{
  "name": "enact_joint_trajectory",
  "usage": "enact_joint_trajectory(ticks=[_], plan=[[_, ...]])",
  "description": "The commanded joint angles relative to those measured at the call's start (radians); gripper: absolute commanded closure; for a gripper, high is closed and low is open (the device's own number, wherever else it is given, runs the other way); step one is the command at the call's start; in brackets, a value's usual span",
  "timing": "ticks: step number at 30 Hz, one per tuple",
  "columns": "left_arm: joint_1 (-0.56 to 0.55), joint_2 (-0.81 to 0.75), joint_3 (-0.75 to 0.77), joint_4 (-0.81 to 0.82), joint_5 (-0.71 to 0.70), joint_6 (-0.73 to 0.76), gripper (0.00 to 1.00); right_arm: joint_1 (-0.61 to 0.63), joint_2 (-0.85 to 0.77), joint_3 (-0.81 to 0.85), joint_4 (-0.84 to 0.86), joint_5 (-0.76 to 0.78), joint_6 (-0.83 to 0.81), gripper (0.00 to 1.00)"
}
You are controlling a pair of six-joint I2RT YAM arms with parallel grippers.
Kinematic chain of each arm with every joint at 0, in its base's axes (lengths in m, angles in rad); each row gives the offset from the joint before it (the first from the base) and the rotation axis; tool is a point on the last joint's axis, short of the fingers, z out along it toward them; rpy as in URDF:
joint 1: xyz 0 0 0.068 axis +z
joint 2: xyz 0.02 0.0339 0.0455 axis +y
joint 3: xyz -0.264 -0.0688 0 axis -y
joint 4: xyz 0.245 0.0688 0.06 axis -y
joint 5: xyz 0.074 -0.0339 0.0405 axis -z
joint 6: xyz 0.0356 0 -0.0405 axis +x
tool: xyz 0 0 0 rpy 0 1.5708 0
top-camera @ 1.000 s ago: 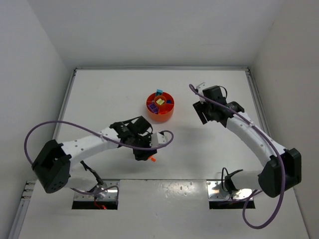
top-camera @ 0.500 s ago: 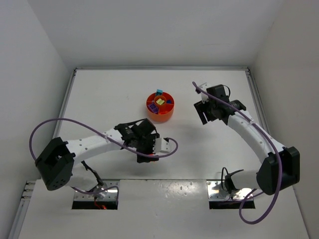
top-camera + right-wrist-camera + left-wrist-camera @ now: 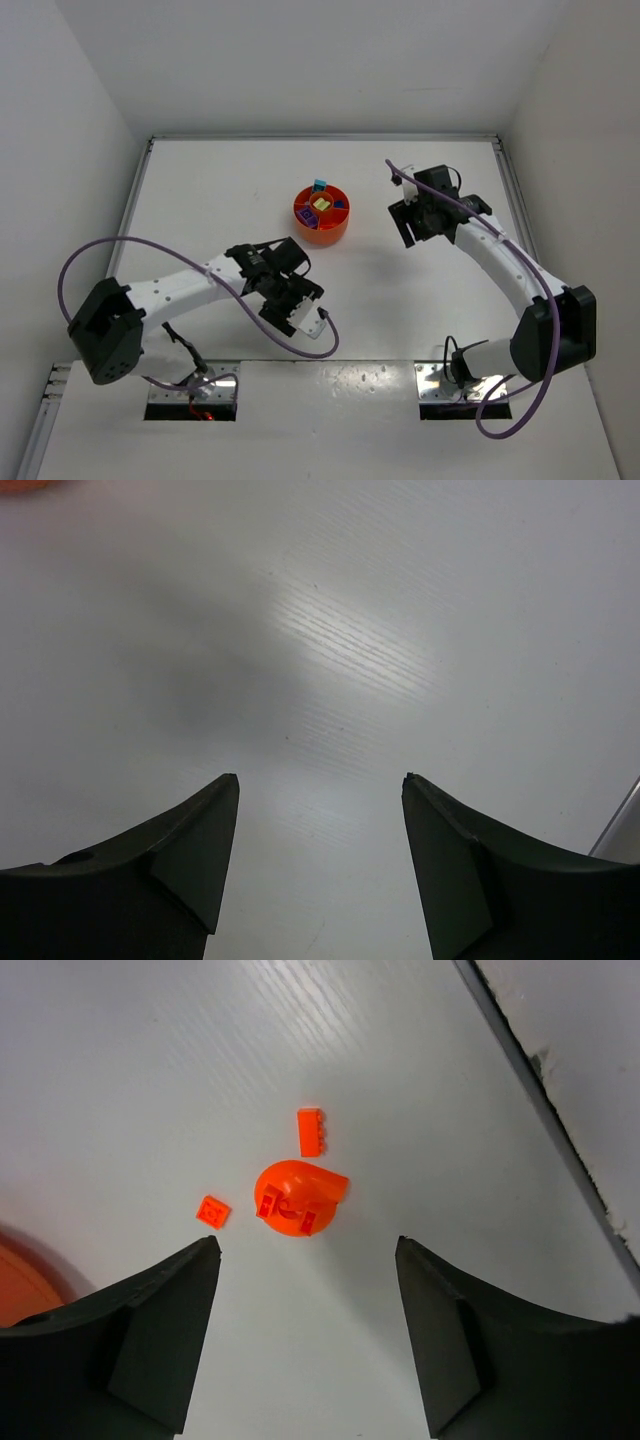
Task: Sort the legos into containers by color
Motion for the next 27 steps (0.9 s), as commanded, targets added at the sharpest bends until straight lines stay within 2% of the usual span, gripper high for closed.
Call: enact_joint_trajectory(ticks=[1,9,27], plan=[[0.027,0.077,0.051,-0.063,0.038,0.178,0.24,-0.012,-0.005,0.04,0.005,-0.017,0.016,0.33],[0.057,0.194,0.111,-0.052,0.05,0.217,0.27,-0.012,-0.005,0.029,0.005,-0.036,0.016,0.33],[0.047,0.289,0.102,0.016,0.01,0.206,0.27,-0.03,-0.043,-0.001,0.005,-0.074,0.016,0.33]])
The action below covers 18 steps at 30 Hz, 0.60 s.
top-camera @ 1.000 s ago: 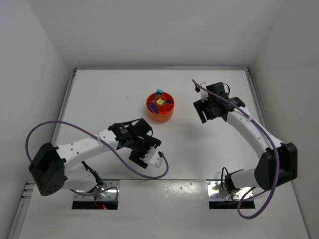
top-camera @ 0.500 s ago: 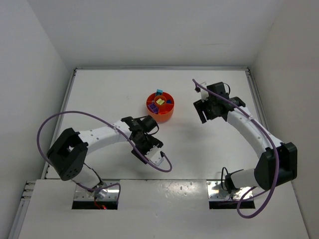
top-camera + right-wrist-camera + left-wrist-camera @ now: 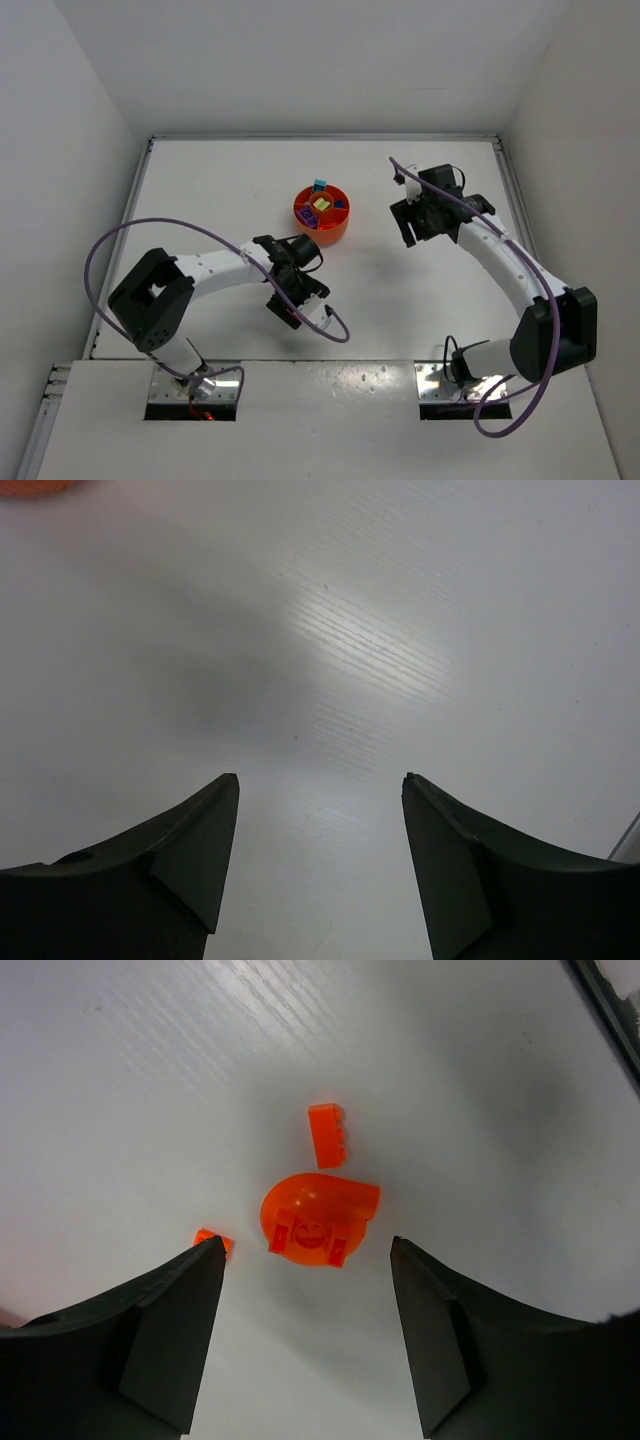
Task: Sort the legos into containers by color
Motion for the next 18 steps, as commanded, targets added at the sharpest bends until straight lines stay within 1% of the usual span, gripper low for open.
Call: enact_joint_trajectory(ticks=[1,3,4,6,9,18], plan=[[-0.001,0.019,0.019,0.001,0.017,0.021,0.27,-0.006,-0.04,0.0,0.006,-0.022,0.016,0.33],[-0.001,0.029,0.019,0.011,0.017,0.009,0.3,-0.016,-0.04,0.0,0.006,-0.022,0.016,0.33],[-0.001,0.041,0.019,0.011,0.017,0.009,0.3,-0.016,-0.04,0.0,0.006,-0.031,0.016,0.33],[-0.001,0.041,0.019,0.011,0.017,0.009,0.37,-0.016,-0.031,0.0,0.006,-0.031,0.016,0.33],[-0.001,0.061,0.019,0.02,0.017,0.009,0.42,-0.016,-0.031,0.0,0.006,-0.031,0.016,0.33],[-0.001,0.088,0.019,0.029,-0.003,0.009,0.43,-0.016,-0.022,0.0,0.006,-0.04,0.016,0.33]])
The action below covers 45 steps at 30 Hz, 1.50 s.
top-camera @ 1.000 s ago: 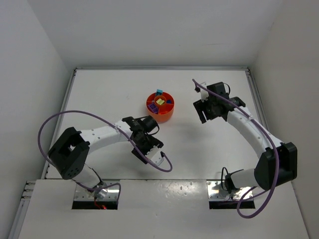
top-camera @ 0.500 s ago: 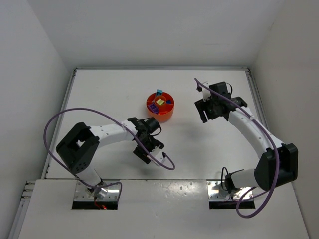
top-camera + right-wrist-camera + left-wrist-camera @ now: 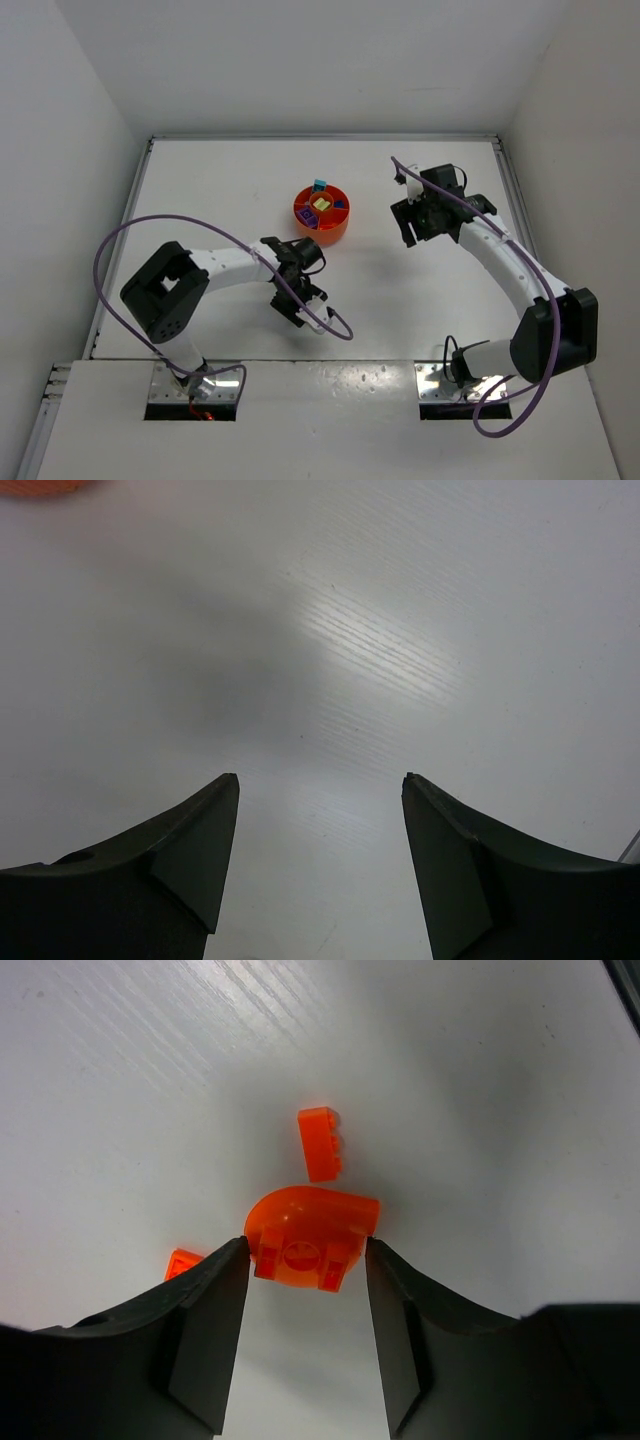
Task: Sort the legos into containers by color
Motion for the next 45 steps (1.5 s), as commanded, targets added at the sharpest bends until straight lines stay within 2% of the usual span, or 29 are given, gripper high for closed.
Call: enact_joint_trajectory(ticks=[1,3,4,7,16,26,28,33,35,40,45], plan=[[-0.001,0.014,0.019,0.003,0.019,0.016,0.45,-0.012,-0.018,0.0,0.01,-0.015,0.016,0.33],[-0.001,0.014,0.019,0.003,0.009,0.016,0.49,-0.012,-0.018,0.0,0.01,-0.015,0.016,0.33],[-0.001,0.014,0.019,0.003,0.009,0.016,0.54,-0.012,-0.018,0.0,0.019,-0.015,0.016,0.33],[-0.001,0.014,0.019,0.003,0.009,0.016,0.63,-0.012,-0.018,-0.009,0.019,-0.015,0.016,0.33],[-0.001,-0.043,0.028,0.003,-0.011,-0.045,0.83,-0.012,-0.018,-0.018,0.019,-0.015,0.016,0.33],[0.008,-0.129,0.1,0.014,-0.011,-0.217,0.88,-0.012,-0.018,-0.018,0.019,-0.024,0.025,0.33],[0.008,-0.14,0.128,0.068,-0.024,-0.303,0.91,-0.012,-0.018,-0.018,0.019,-0.024,0.025,0.33],[-0.022,-0.172,0.151,0.28,-0.283,-0.505,0.95,-0.012,-0.018,-0.009,0.019,-0.024,0.025,0.33],[-0.032,-0.172,0.151,0.377,-0.404,-0.516,0.97,-0.012,-0.009,0.0,0.019,-0.024,0.025,0.33],[-0.041,-0.132,0.206,0.495,-0.561,-0.576,0.98,-0.012,-0.009,0.0,0.019,-0.024,0.025,0.33],[-0.041,-0.123,0.215,0.624,-0.626,-0.585,0.99,-0.021,-0.009,-0.009,0.019,-0.024,0.025,0.33]])
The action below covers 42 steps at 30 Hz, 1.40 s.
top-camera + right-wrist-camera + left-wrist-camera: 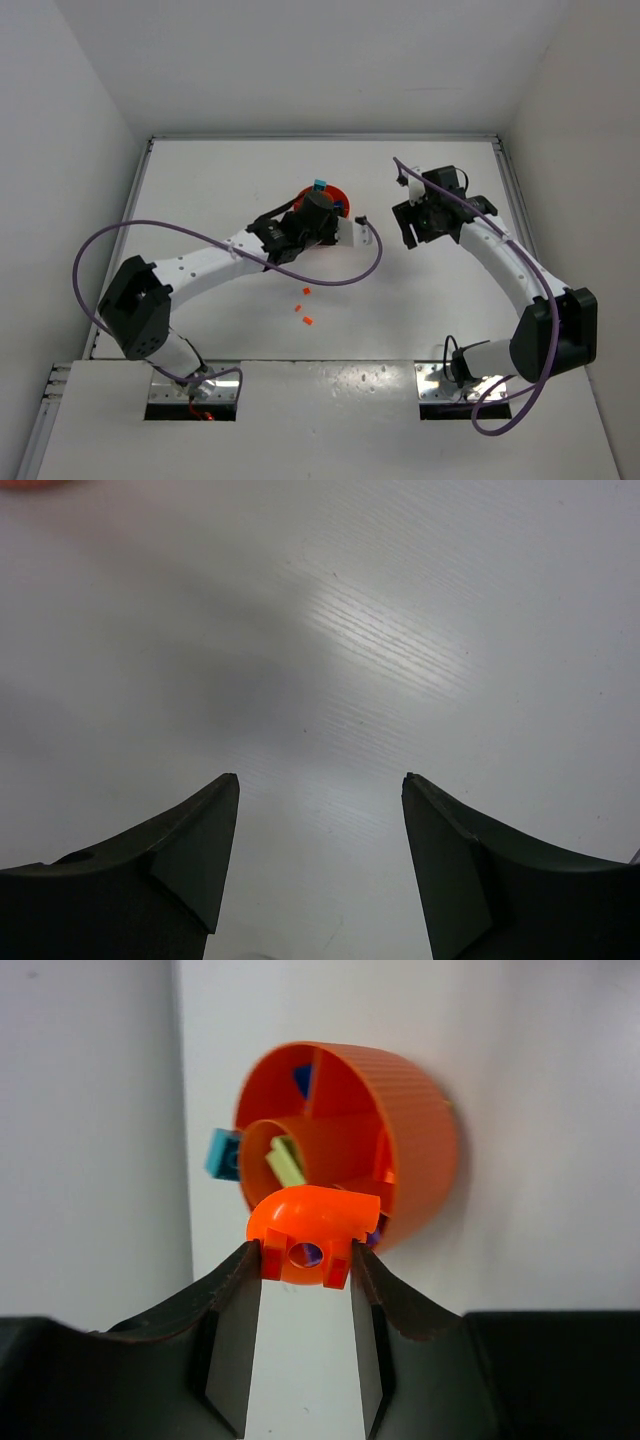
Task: Sort the legos into containers by color
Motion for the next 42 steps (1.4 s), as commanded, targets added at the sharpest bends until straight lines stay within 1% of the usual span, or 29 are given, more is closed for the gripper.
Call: enact_joint_trajectory(ticks=[1,7,18,29,34,35,42], plan=[[-0.01,0.012,0.034,0.153,-0.095,-0.04,0.99,-0.008,-0.009,0.009,0.018,-0.008,0.014,0.33],[-0.01,0.083,0.072,0.164,-0.12,-0.028,0.99,-0.008,-0.018,0.009,0.018,-0.008,0.014,0.33],[0.01,0.213,0.155,0.164,-0.12,-0.008,0.99,-0.008,-0.027,0.0,0.018,-0.008,0.014,0.33],[0.019,0.276,0.175,0.164,-0.158,-0.008,0.92,-0.008,-0.027,0.0,0.018,-0.008,0.014,0.33],[0.019,0.307,0.195,0.164,-0.189,-0.017,0.84,-0.008,-0.027,0.0,0.009,-0.008,0.014,0.33],[0.019,0.307,0.205,0.164,-0.198,-0.017,0.8,-0.008,-0.027,0.0,0.009,-0.008,0.014,0.33],[0.019,0.316,0.215,0.155,-0.198,-0.035,0.67,-0.008,-0.027,0.0,0.009,-0.008,0.014,0.33]])
